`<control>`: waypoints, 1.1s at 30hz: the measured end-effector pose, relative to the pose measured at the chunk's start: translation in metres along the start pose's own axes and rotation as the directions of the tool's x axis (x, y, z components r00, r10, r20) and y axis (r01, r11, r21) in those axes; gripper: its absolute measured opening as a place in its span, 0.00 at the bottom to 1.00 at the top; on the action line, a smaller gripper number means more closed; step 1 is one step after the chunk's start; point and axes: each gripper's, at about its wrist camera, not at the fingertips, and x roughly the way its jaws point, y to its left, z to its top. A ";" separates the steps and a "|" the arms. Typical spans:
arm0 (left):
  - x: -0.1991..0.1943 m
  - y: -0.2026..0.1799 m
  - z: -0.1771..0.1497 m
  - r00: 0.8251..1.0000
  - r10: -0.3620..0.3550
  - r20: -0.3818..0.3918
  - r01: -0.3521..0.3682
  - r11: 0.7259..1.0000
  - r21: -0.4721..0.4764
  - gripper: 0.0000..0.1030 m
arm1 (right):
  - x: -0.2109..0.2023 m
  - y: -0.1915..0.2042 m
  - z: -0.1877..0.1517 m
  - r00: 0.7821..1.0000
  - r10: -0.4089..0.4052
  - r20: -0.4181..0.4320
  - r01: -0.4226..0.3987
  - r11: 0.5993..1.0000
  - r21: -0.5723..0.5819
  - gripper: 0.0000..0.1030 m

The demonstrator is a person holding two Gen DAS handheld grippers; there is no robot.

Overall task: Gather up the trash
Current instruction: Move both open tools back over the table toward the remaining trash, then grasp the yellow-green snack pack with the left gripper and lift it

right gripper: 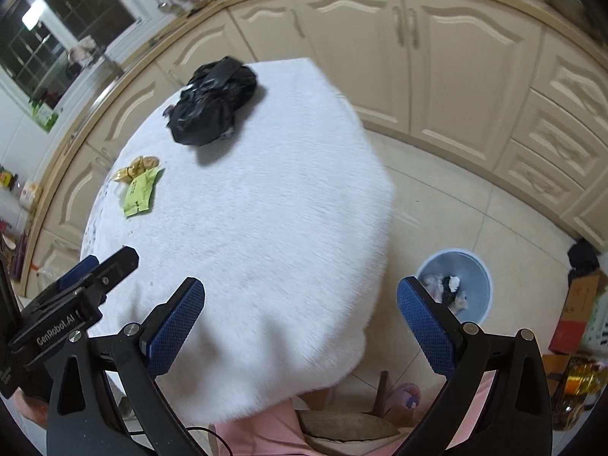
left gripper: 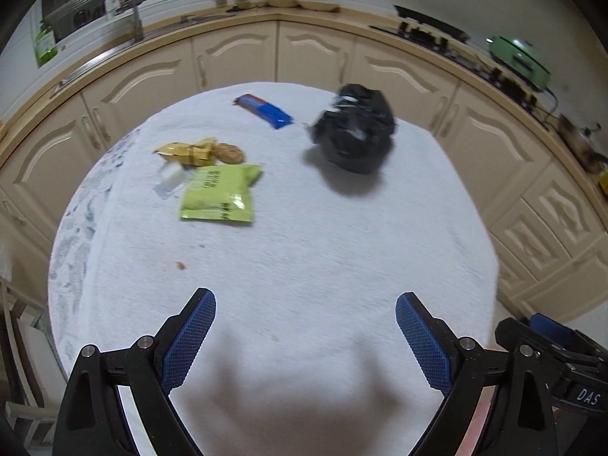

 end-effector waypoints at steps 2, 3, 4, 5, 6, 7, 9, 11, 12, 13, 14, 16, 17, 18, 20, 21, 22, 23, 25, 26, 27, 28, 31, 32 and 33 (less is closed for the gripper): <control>0.007 0.014 0.010 1.000 0.021 0.001 -0.021 1.000 -0.021 0.91 | 0.009 0.009 0.007 1.000 0.008 -0.013 -0.009 1.000 -0.015 1.00; 0.009 0.018 0.013 1.000 0.027 0.001 -0.027 0.999 -0.029 0.91 | 0.015 0.014 0.012 1.000 0.012 -0.022 -0.013 1.000 -0.025 1.00; 0.013 0.025 0.019 0.999 0.033 0.000 -0.033 0.999 -0.042 0.91 | 0.020 0.019 0.017 1.000 0.012 -0.029 -0.013 0.999 -0.034 1.00; 0.019 0.031 0.026 0.999 0.035 -0.002 -0.035 0.998 -0.052 0.91 | 0.024 0.023 0.020 0.999 0.010 -0.034 -0.012 0.999 -0.041 1.00; 0.024 0.036 0.032 0.999 0.034 -0.004 -0.034 0.997 -0.063 0.91 | 0.030 0.028 0.025 0.999 0.010 -0.041 -0.012 0.999 -0.049 1.00; 0.031 0.043 0.039 1.000 0.023 -0.013 -0.024 0.997 -0.075 0.91 | 0.035 0.032 0.029 0.999 0.011 -0.048 -0.014 0.998 -0.054 1.00; 0.045 0.053 0.049 1.000 0.003 -0.029 -0.006 0.996 -0.087 0.91 | 0.044 0.038 0.038 0.998 0.021 -0.059 -0.024 0.998 -0.057 1.00; 0.061 0.062 0.062 0.999 -0.012 -0.052 0.007 0.994 -0.106 0.91 | 0.052 0.044 0.046 0.997 0.023 -0.070 -0.028 0.998 -0.063 1.00; 0.069 0.067 0.069 0.998 -0.018 -0.065 0.010 0.992 -0.122 0.91 | 0.055 0.046 0.049 0.997 0.023 -0.075 -0.028 0.997 -0.067 1.00; 0.077 0.072 0.074 0.997 -0.022 -0.070 0.012 0.991 -0.131 0.91 | 0.061 0.050 0.055 0.997 0.022 -0.080 -0.027 0.997 -0.072 1.00; 0.083 0.075 0.079 0.997 -0.021 -0.075 0.010 0.991 -0.137 0.91 | 0.064 0.052 0.058 0.996 0.022 -0.083 -0.028 0.997 -0.075 1.00; 0.098 0.082 0.087 0.996 -0.004 -0.089 -0.008 0.990 -0.140 0.91 | 0.072 0.057 0.068 0.995 0.021 -0.093 -0.029 0.996 -0.083 1.00; 0.105 0.084 0.091 0.995 0.004 -0.098 -0.018 0.990 -0.141 0.91 | 0.074 0.057 0.070 0.995 0.021 -0.096 -0.029 0.996 -0.088 1.00; 0.111 0.085 0.095 0.994 0.008 -0.105 -0.023 0.989 -0.145 0.91 | 0.078 0.059 0.075 0.995 0.020 -0.100 -0.029 0.996 -0.090 1.00; 0.124 0.088 0.102 0.993 0.010 -0.114 -0.028 0.988 -0.155 0.91 | 0.083 0.061 0.081 0.994 0.019 -0.105 -0.029 0.995 -0.092 1.00; 0.131 0.089 0.106 0.992 0.016 -0.122 -0.035 0.986 -0.160 0.91 | 0.086 0.063 0.085 0.994 0.020 -0.108 -0.030 0.995 -0.094 1.00; 0.137 0.090 0.110 0.992 0.022 -0.126 -0.042 0.986 -0.163 0.90 | 0.088 0.065 0.086 0.994 0.019 -0.110 -0.030 0.995 -0.096 1.00; 0.141 0.092 0.109 0.992 0.021 -0.128 -0.042 0.985 -0.165 0.86 | 0.090 0.066 0.089 0.994 0.019 -0.112 -0.030 0.995 -0.099 1.00; 0.150 0.093 0.109 0.992 0.003 -0.128 -0.025 0.985 -0.170 0.67 | 0.092 0.069 0.091 0.993 0.020 -0.115 -0.032 0.994 -0.103 1.00; 0.150 0.092 0.109 0.994 0.029 -0.107 -0.046 0.986 -0.161 0.57 | 0.094 0.070 0.092 0.993 0.019 -0.117 -0.032 0.994 -0.107 1.00; 0.150 0.091 0.108 0.995 0.052 -0.088 -0.065 0.986 -0.151 0.49 | 0.095 0.072 0.093 0.993 0.019 -0.120 -0.032 0.993 -0.111 1.00; 0.151 0.091 0.109 0.995 0.054 -0.086 -0.067 0.986 -0.150 0.47 | 0.097 0.073 0.093 0.992 0.018 -0.123 -0.032 0.993 -0.114 1.00; 0.148 0.093 0.109 0.996 0.007 -0.086 -0.021 0.987 -0.158 0.39 | 0.098 0.076 0.092 0.991 0.021 -0.130 -0.036 0.993 -0.114 1.00; 0.147 0.094 0.109 0.997 0.001 -0.083 -0.014 0.987 -0.157 0.37 | 0.099 0.078 0.092 0.991 0.024 -0.131 -0.040 0.992 -0.117 1.00; 0.144 0.095 0.108 0.997 -0.001 -0.077 -0.011 0.988 -0.155 0.36 | 0.099 0.080 0.092 0.991 0.026 -0.132 -0.042 0.992 -0.121 1.00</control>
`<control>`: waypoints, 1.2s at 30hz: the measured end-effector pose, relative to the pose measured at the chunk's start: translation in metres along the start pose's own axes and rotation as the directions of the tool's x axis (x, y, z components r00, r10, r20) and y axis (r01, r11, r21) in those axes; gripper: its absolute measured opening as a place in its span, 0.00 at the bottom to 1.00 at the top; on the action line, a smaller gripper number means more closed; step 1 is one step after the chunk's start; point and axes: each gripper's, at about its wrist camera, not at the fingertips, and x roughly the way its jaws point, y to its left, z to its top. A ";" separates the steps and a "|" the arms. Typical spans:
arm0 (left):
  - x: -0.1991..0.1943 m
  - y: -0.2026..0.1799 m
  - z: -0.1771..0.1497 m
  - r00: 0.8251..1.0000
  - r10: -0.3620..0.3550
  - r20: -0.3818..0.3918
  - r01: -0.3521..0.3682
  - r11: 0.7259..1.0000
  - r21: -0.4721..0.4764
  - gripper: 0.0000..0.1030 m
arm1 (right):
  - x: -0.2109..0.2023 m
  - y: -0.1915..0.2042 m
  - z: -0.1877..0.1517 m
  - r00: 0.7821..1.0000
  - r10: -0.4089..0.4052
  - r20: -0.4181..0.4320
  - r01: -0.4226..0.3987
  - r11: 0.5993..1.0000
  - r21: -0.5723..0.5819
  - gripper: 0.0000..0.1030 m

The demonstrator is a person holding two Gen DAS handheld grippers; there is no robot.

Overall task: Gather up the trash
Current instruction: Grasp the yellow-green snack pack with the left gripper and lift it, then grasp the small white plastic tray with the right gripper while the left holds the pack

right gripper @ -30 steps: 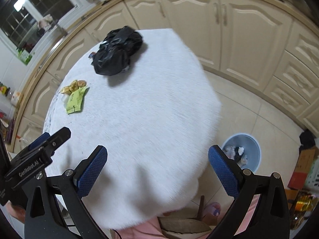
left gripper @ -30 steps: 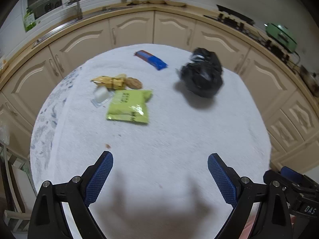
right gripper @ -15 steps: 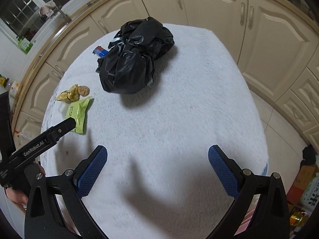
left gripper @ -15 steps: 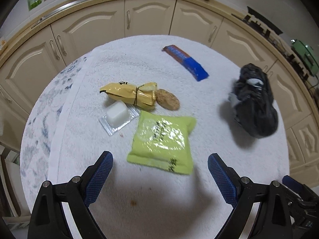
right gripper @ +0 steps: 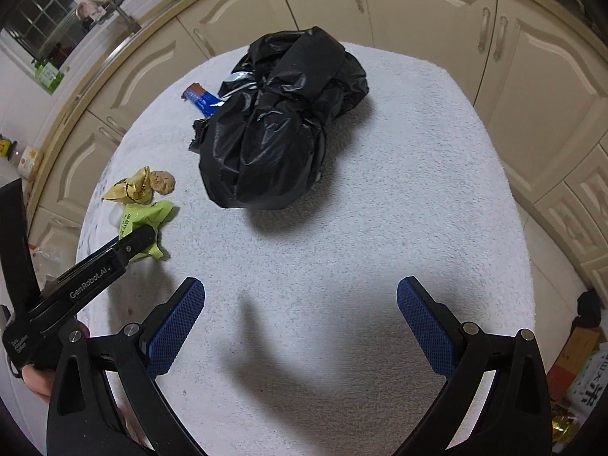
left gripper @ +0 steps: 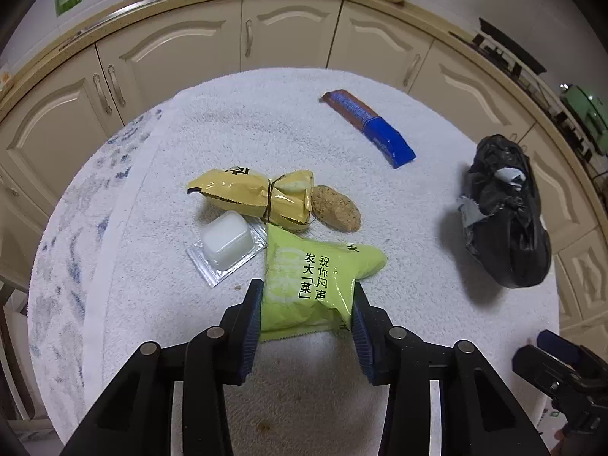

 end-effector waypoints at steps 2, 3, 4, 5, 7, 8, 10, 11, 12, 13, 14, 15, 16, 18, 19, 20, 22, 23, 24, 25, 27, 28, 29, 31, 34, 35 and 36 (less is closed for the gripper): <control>-0.005 0.001 -0.001 1.000 0.000 0.011 0.000 1.000 0.005 0.34 | 0.000 0.005 0.001 1.000 0.003 0.001 -0.003 1.000 -0.007 1.00; -0.007 0.001 -0.002 1.000 -0.004 0.015 0.003 1.000 0.009 0.31 | 0.001 0.008 0.001 1.000 0.009 0.000 -0.009 1.000 -0.009 1.00; -0.009 0.002 -0.003 1.000 -0.012 0.014 0.012 1.000 0.008 0.26 | 0.001 0.010 0.001 1.000 0.016 -0.002 -0.016 1.000 -0.010 1.00; -0.012 0.004 -0.006 1.000 -0.019 0.014 0.019 1.000 0.005 0.26 | 0.001 0.012 0.001 1.000 0.024 -0.005 -0.024 1.000 -0.011 1.00; -0.019 0.007 -0.011 0.999 -0.030 0.026 0.030 1.000 0.003 0.26 | 0.000 0.018 0.000 0.999 0.039 -0.007 -0.039 0.999 -0.016 1.00; -0.026 0.009 -0.014 0.999 -0.029 0.035 0.029 1.000 0.002 0.26 | -0.001 0.021 0.000 0.999 0.040 -0.005 -0.040 0.999 -0.023 1.00; -0.038 0.013 -0.019 0.998 -0.027 0.058 0.027 1.000 -0.005 0.26 | -0.002 0.029 0.000 0.999 0.037 0.001 -0.037 0.998 -0.041 1.00; -0.044 0.017 -0.022 0.998 -0.028 0.065 0.028 1.000 -0.008 0.26 | -0.002 0.033 0.000 0.999 0.037 0.003 -0.037 0.998 -0.051 1.00; -0.049 0.021 -0.024 0.997 -0.027 0.072 0.028 1.000 -0.014 0.26 | -0.002 0.039 0.001 0.999 0.039 0.002 -0.039 0.997 -0.062 1.00; -0.054 0.026 -0.026 0.997 -0.021 0.079 0.023 0.999 -0.023 0.26 | -0.001 0.043 0.001 0.999 0.041 0.002 -0.041 0.997 -0.070 1.00; -0.058 0.032 -0.028 0.996 -0.014 0.086 0.016 0.999 -0.029 0.26 | -0.001 0.049 0.001 0.999 0.045 0.001 -0.044 0.996 -0.083 1.00; -0.066 0.040 -0.032 0.996 -0.005 0.093 0.009 0.999 -0.036 0.26 | 0.000 0.055 0.002 0.999 0.047 0.000 -0.047 0.994 -0.096 1.00; -0.070 0.046 -0.033 0.995 0.005 0.098 -0.001 0.999 -0.046 0.26 | 0.001 0.064 0.002 0.999 0.051 -0.003 -0.051 0.992 -0.116 1.00; -0.079 0.059 -0.035 0.994 0.015 0.104 -0.009 0.998 -0.063 0.26 | 0.004 0.080 0.005 0.998 0.063 -0.012 -0.064 0.987 -0.148 1.00; -0.082 0.066 -0.037 0.994 0.021 0.106 -0.013 0.997 -0.074 0.26 | 0.006 0.085 0.005 0.998 0.067 -0.016 -0.069 0.985 -0.159 1.00; -0.085 0.071 -0.037 0.994 0.027 0.108 -0.018 0.996 -0.083 0.26 | 0.009 0.094 0.007 0.997 0.071 -0.023 -0.073 0.982 -0.174 1.00; -0.089 0.086 -0.037 0.993 0.039 0.111 -0.028 0.994 -0.105 0.26 | 0.014 0.107 0.011 0.997 0.069 -0.029 -0.074 0.978 -0.196 1.00; -0.091 0.092 -0.037 0.993 0.047 0.113 -0.033 0.993 -0.116 0.26 | 0.018 0.117 0.014 0.997 0.069 -0.038 -0.075 0.975 -0.211 1.00; -0.092 0.099 -0.037 0.992 0.055 0.113 -0.041 0.991 -0.128 0.26 | 0.022 0.123 0.016 0.996 0.073 -0.047 -0.081 0.972 -0.220 1.00; -0.093 0.105 -0.036 0.992 0.064 0.113 -0.048 0.989 -0.138 0.26 | 0.026 0.131 0.020 0.995 0.080 -0.059 -0.091 0.969 -0.230 1.00; -0.095 0.119 -0.036 0.990 0.082 0.113 -0.063 0.984 -0.166 0.26 | 0.037 0.148 0.027 0.992 0.089 -0.086 -0.108 0.963 -0.249 1.00; -0.096 0.125 -0.035 0.990 0.084 0.115 -0.063 0.982 -0.176 0.26 | 0.043 0.159 0.030 0.990 0.095 -0.100 -0.119 0.957 -0.264 1.00; -0.096 0.128 -0.034 0.990 0.084 0.116 -0.062 0.981 -0.183 0.26 | 0.048 0.166 0.032 0.989 0.096 -0.109 -0.122 0.954 -0.272 1.00; -0.096 0.139 -0.032 0.989 0.095 0.117 -0.070 0.976 -0.204 0.26 | 0.061 0.180 0.038 0.988 0.082 -0.129 -0.116 0.953 -0.281 1.00; -0.092 0.154 -0.029 0.989 0.104 0.108 -0.077 0.971 -0.228 0.26 | 0.076 0.191 0.045 0.985 0.081 -0.151 -0.120 0.954 -0.276 0.99; -0.089 0.156 -0.026 0.989 0.099 0.107 -0.073 0.970 -0.230 0.26 | 0.083 0.195 0.047 0.984 0.084 -0.158 -0.124 0.956 -0.265 0.99; -0.086 0.160 -0.025 0.990 0.096 0.104 -0.069 0.969 -0.236 0.26 | 0.086 0.198 0.050 0.984 0.082 -0.159 -0.122 0.958 -0.261 0.99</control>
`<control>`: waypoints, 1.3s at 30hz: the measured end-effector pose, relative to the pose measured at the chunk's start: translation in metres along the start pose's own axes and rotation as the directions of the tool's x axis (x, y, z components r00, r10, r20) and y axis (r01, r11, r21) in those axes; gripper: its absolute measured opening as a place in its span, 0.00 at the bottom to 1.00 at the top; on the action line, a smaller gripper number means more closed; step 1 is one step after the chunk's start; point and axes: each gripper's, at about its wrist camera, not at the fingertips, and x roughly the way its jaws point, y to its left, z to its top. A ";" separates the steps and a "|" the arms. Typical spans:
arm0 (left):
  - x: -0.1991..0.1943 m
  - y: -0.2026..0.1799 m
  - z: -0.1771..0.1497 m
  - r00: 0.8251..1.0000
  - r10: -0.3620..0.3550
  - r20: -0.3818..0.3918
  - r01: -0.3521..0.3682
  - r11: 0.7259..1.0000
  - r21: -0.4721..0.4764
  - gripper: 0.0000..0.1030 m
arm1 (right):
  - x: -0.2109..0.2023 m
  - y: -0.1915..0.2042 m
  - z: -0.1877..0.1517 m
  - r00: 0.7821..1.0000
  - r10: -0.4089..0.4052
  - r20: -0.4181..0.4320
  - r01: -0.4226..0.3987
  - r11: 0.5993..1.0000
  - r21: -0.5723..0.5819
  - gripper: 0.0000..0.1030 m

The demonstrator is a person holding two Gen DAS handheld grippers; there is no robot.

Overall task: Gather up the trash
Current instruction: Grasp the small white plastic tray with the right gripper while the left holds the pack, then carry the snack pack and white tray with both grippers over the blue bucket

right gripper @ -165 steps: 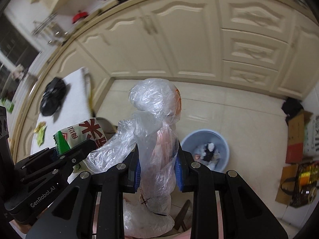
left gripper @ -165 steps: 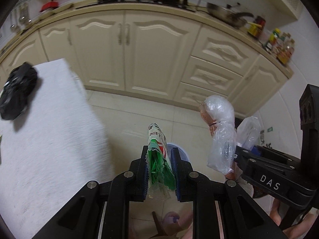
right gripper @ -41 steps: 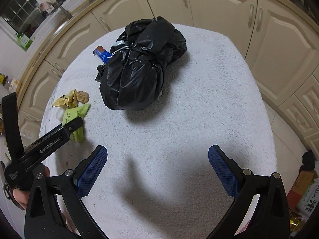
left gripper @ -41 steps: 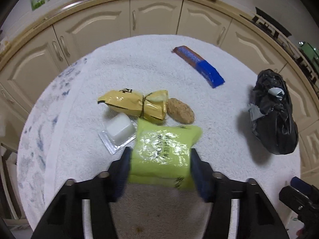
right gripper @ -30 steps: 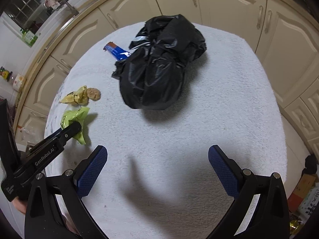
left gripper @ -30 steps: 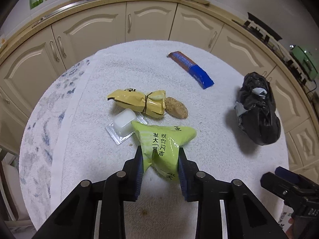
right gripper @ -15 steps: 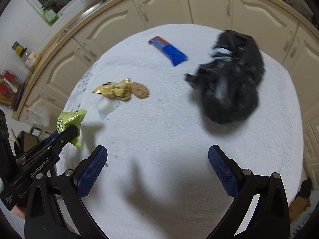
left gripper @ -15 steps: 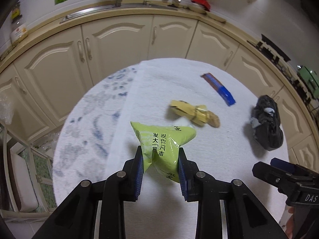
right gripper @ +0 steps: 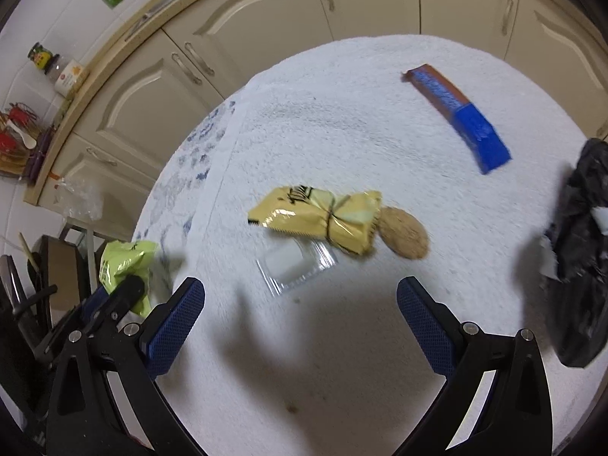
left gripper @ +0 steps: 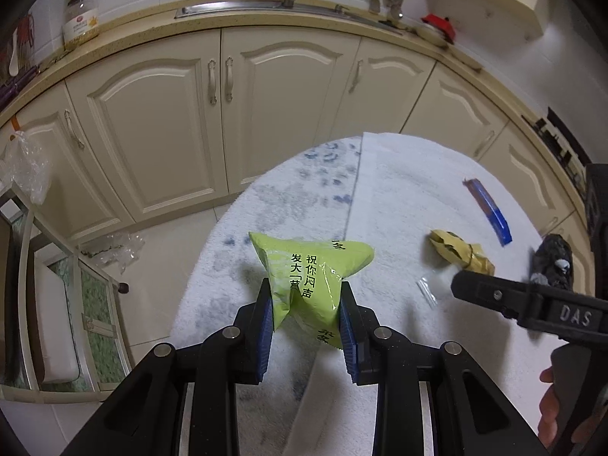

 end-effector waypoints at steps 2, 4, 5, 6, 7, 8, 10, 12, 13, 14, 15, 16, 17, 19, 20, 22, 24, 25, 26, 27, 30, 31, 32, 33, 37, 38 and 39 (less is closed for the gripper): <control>0.005 0.005 0.003 1.000 0.005 -0.005 -0.005 1.000 -0.009 0.26 | 0.006 0.004 0.005 1.000 -0.018 0.003 0.018 1.000 -0.002 0.97; 0.009 0.008 0.005 1.000 0.007 -0.011 -0.007 1.000 -0.013 0.26 | 0.012 0.009 0.009 1.000 -0.022 0.006 0.022 1.000 -0.003 0.86; 0.011 0.008 0.006 1.000 0.003 -0.014 -0.004 1.000 -0.014 0.26 | 0.013 0.010 0.010 0.999 -0.032 0.005 0.032 0.999 -0.002 0.84; 0.014 0.009 0.008 1.000 -0.001 -0.017 0.001 1.000 -0.013 0.26 | 0.015 0.012 0.010 0.999 -0.045 0.009 0.045 0.999 -0.004 0.74; 0.015 0.010 0.008 1.000 -0.005 -0.020 0.004 1.000 -0.013 0.26 | 0.017 0.012 0.011 0.999 -0.047 0.004 0.047 0.999 -0.008 0.58; 0.018 0.011 0.009 1.000 -0.006 -0.022 0.006 1.000 -0.013 0.26 | 0.020 0.012 0.011 0.999 -0.044 -0.006 0.044 0.999 -0.009 0.47; 0.021 0.012 0.009 1.000 -0.008 -0.028 0.008 1.000 -0.012 0.26 | 0.021 0.014 0.009 0.998 -0.059 -0.002 0.059 0.998 -0.026 0.31; 0.024 0.014 0.008 1.000 -0.010 -0.030 0.009 1.000 -0.012 0.26 | 0.021 0.016 0.004 0.999 -0.052 -0.017 0.051 0.997 -0.052 0.31; 0.025 0.015 0.006 0.999 -0.008 -0.032 0.008 1.000 -0.011 0.26 | 0.020 0.016 0.002 0.999 -0.046 -0.023 0.044 0.997 -0.063 0.31; 0.025 0.016 0.006 0.999 -0.007 -0.033 0.006 1.000 -0.013 0.26 | 0.019 0.016 -0.002 0.999 -0.038 -0.030 0.036 0.997 -0.073 0.31; 0.025 0.017 0.005 0.999 -0.007 -0.035 0.006 1.000 -0.015 0.26 | 0.018 0.016 -0.005 0.999 -0.032 -0.036 0.029 0.996 -0.082 0.31; 0.024 0.018 0.003 0.999 -0.007 -0.035 0.006 1.000 -0.016 0.26 | 0.017 0.015 -0.008 0.999 -0.026 -0.044 0.022 0.996 -0.088 0.31; 0.023 0.018 0.001 0.999 -0.007 -0.034 0.006 1.000 -0.017 0.26 | 0.014 0.013 -0.014 0.998 -0.018 -0.055 0.012 0.995 -0.098 0.31; 0.020 0.018 -0.002 0.999 -0.003 -0.032 0.003 1.000 -0.017 0.26 | 0.008 0.009 -0.027 0.997 0.001 -0.079 -0.010 0.993 -0.119 0.30; 0.017 0.018 -0.005 1.000 -0.002 -0.030 0.001 1.000 -0.016 0.26 | 0.006 0.007 -0.033 0.996 0.005 -0.086 -0.016 0.992 -0.126 0.30; 0.011 0.016 -0.012 1.000 -0.004 -0.026 0.004 1.000 -0.007 0.26 | 0.001 0.004 -0.047 0.996 0.005 -0.094 -0.019 0.989 -0.144 0.30; 0.004 0.015 -0.021 1.000 -0.013 -0.026 0.012 1.000 -0.006 0.26 | -0.007 -0.002 -0.066 0.996 -0.004 -0.089 -0.010 0.988 -0.155 0.30; 0.000 0.013 -0.026 1.000 -0.015 -0.027 0.015 1.000 -0.001 0.26 | -0.012 -0.006 -0.075 0.997 -0.008 -0.082 -0.005 0.988 -0.157 0.30; -0.003 0.011 -0.031 0.999 -0.017 -0.028 0.017 1.000 0.004 0.26 | -0.016 -0.009 -0.083 0.997 -0.011 -0.074 -0.001 0.988 -0.157 0.30; -0.007 0.009 -0.036 0.999 -0.019 -0.028 0.019 1.000 0.009 0.26 | -0.018 -0.011 -0.088 0.997 -0.013 -0.070 0.002 0.988 -0.156 0.30; -0.018 0.003 -0.051 0.999 -0.032 -0.034 0.033 0.999 0.027 0.26 | -0.033 -0.022 -0.111 0.999 -0.008 -0.050 0.001 0.990 -0.142 0.30; -0.022 -0.001 -0.057 0.999 -0.036 -0.037 0.038 0.999 0.036 0.26 | -0.037 -0.026 -0.117 0.999 -0.007 -0.045 0.001 0.991 -0.133 0.30; -0.026 -0.003 -0.062 0.999 -0.039 -0.038 0.041 0.998 0.044 0.26 | -0.043 -0.031 -0.124 0.999 -0.003 -0.040 -0.002 0.993 -0.120 0.30; -0.030 -0.008 -0.068 0.998 -0.044 -0.039 0.047 0.997 0.056 0.26 | -0.048 -0.037 -0.130 0.999 0.002 -0.033 -0.005 0.995 -0.103 0.30; -0.048 -0.028 -0.086 0.997 -0.072 -0.038 0.075 0.992 0.104 0.26 | -0.062 -0.052 -0.144 1.000 -0.001 -0.001 0.001 0.999 -0.053 0.30; -0.051 -0.032 -0.090 0.996 -0.076 -0.038 0.080 0.991 0.111 0.26 | -0.067 -0.059 -0.149 1.000 -0.001 0.009 0.001 0.999 -0.037 0.30; -0.055 -0.038 -0.095 0.996 -0.085 -0.038 0.089 0.988 0.125 0.26 | -0.073 -0.065 -0.153 1.000 0.000 0.018 0.000 1.000 -0.021 0.30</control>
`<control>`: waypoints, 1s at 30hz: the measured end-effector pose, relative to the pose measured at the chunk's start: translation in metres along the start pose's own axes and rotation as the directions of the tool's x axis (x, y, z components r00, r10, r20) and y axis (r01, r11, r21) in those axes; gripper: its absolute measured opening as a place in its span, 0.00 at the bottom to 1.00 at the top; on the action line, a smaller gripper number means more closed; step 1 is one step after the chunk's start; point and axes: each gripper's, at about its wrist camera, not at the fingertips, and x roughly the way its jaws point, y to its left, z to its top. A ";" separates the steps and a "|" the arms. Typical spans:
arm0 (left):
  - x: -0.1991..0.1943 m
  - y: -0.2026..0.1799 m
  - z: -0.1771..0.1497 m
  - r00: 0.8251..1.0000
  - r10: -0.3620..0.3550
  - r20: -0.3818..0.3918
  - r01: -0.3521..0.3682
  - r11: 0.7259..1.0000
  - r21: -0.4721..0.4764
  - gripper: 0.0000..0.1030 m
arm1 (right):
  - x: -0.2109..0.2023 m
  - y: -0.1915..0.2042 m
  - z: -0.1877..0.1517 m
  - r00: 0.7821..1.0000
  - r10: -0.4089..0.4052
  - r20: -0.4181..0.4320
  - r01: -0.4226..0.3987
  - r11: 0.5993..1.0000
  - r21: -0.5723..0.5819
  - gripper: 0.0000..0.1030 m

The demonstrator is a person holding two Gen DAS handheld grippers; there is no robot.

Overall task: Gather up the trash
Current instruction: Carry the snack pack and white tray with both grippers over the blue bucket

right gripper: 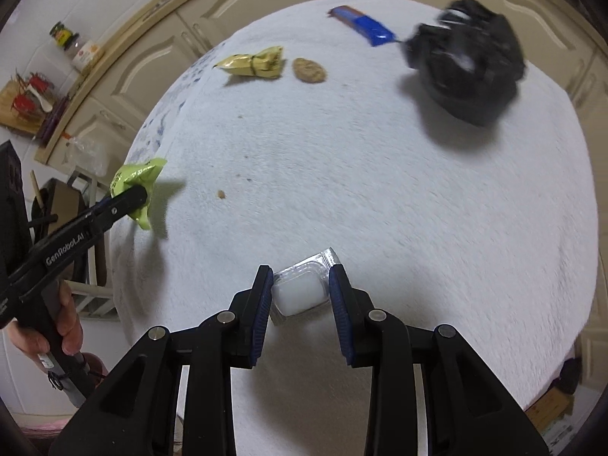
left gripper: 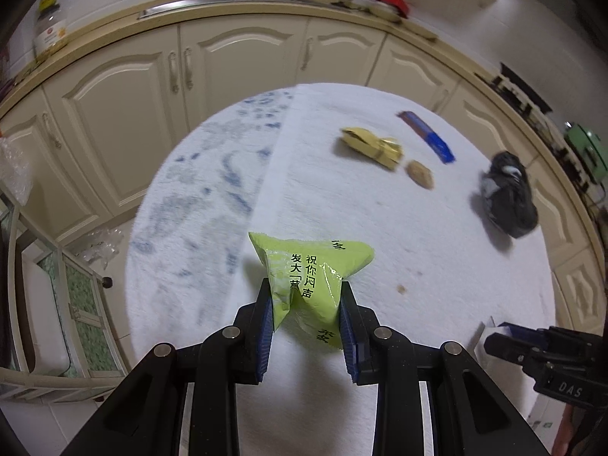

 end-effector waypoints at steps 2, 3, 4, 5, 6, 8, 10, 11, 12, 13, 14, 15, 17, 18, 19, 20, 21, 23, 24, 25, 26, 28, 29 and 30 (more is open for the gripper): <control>-0.005 -0.014 -0.005 1.000 -0.019 -0.003 0.019 0.999 0.030 0.26 | -0.008 -0.010 -0.006 1.000 -0.001 0.013 0.001 1.000 0.023 0.30; -0.007 -0.022 -0.007 1.000 -0.027 -0.005 0.027 0.999 0.044 0.26 | -0.012 -0.017 -0.009 1.000 -0.002 0.022 0.002 0.999 0.040 0.30; -0.008 -0.030 -0.010 0.999 -0.034 -0.006 0.034 0.998 0.061 0.26 | -0.016 -0.021 -0.013 1.000 -0.003 0.028 0.002 0.999 0.051 0.30; -0.009 -0.038 -0.012 0.999 -0.040 -0.009 0.041 0.996 0.075 0.26 | -0.021 -0.028 -0.017 0.999 -0.006 0.037 0.003 0.998 0.070 0.30; -0.009 -0.046 -0.014 0.999 -0.043 -0.013 0.044 0.995 0.089 0.26 | -0.023 -0.031 -0.018 0.999 -0.007 0.042 0.004 0.997 0.079 0.30; -0.006 -0.061 -0.017 0.999 -0.049 -0.025 0.051 0.991 0.122 0.26 | -0.031 -0.043 -0.026 0.998 -0.010 0.057 0.004 0.994 0.109 0.30; -0.005 -0.080 -0.021 0.997 -0.067 -0.034 0.072 0.984 0.161 0.26 | -0.038 -0.051 -0.034 0.997 -0.012 0.072 0.002 0.991 0.134 0.30; -0.004 -0.089 -0.022 0.996 -0.075 -0.038 0.081 0.981 0.177 0.26 | -0.043 -0.057 -0.038 0.997 -0.012 0.082 -0.001 0.989 0.149 0.30; -0.004 -0.098 -0.024 0.996 -0.079 -0.039 0.085 0.979 0.187 0.26 | -0.047 -0.064 -0.043 0.996 -0.014 0.091 -0.001 0.986 0.166 0.30; -0.003 -0.109 -0.026 0.995 -0.087 -0.045 0.094 0.974 0.206 0.26 | -0.050 -0.067 -0.046 0.995 -0.017 0.096 0.000 0.984 0.176 0.30; -0.002 -0.119 -0.029 0.994 -0.096 -0.050 0.105 0.968 0.226 0.26 | -0.054 -0.074 -0.051 0.994 -0.023 0.104 0.002 0.982 0.191 0.30; -0.001 -0.127 -0.030 0.993 -0.103 -0.055 0.113 0.964 0.239 0.26 | -0.057 -0.079 -0.055 0.994 -0.027 0.109 0.004 0.979 0.202 0.30; 0.001 -0.145 -0.035 0.990 -0.122 -0.068 0.136 0.952 0.274 0.26 | -0.066 -0.092 -0.065 0.992 -0.036 0.125 0.005 0.971 0.237 0.30; 0.002 -0.153 -0.037 0.989 -0.130 -0.075 0.147 0.945 0.291 0.26 | -0.070 -0.097 -0.070 0.991 -0.039 0.131 0.004 0.967 0.253 0.30; 0.003 -0.163 -0.040 0.987 -0.138 -0.085 0.158 0.939 0.306 0.26 | -0.075 -0.106 -0.077 0.989 -0.044 0.141 0.003 0.960 0.279 0.30; 0.005 -0.171 -0.042 0.985 -0.144 -0.093 0.167 0.934 0.316 0.26 | -0.078 -0.111 -0.081 0.988 -0.048 0.146 0.003 0.956 0.292 0.30; 0.007 -0.181 -0.044 0.983 -0.153 -0.101 0.178 0.927 0.330 0.26 | -0.083 -0.118 -0.087 0.987 -0.053 0.154 0.003 0.951 0.310 0.30; 0.010 -0.200 -0.050 0.980 -0.161 -0.114 0.192 0.913 0.361 0.26 | -0.092 -0.133 -0.100 0.984 -0.064 0.169 0.001 0.938 0.346 0.30; 0.012 -0.209 -0.052 0.979 -0.163 -0.119 0.196 0.906 0.375 0.26 | -0.096 -0.140 -0.105 0.983 -0.067 0.174 0.000 0.933 0.361 0.30; 0.013 -0.219 -0.055 0.978 -0.167 -0.127 0.204 0.897 0.393 0.26 | -0.102 -0.149 -0.114 0.980 -0.075 0.182 -0.001 0.923 0.384 0.30; 0.015 -0.228 -0.057 0.976 -0.171 -0.135 0.212 0.890 0.405 0.26 | -0.106 -0.156 -0.120 0.979 -0.081 0.188 0.000 0.917 0.399 0.30; 0.019 -0.247 -0.062 0.972 -0.179 -0.150 0.228 0.872 0.434 0.26 | -0.114 -0.170 -0.131 0.976 -0.093 0.197 0.000 0.904 0.428 0.30; 0.021 -0.258 -0.065 0.970 -0.184 -0.157 0.236 0.862 0.449 0.26 | -0.118 -0.176 -0.136 0.975 -0.099 0.201 0.000 0.898 0.440 0.30; 0.024 -0.268 -0.067 0.969 -0.187 -0.163 0.243 0.853 0.463 0.26 | -0.121 -0.182 -0.140 0.973 -0.103 0.205 0.000 0.893 0.451 0.30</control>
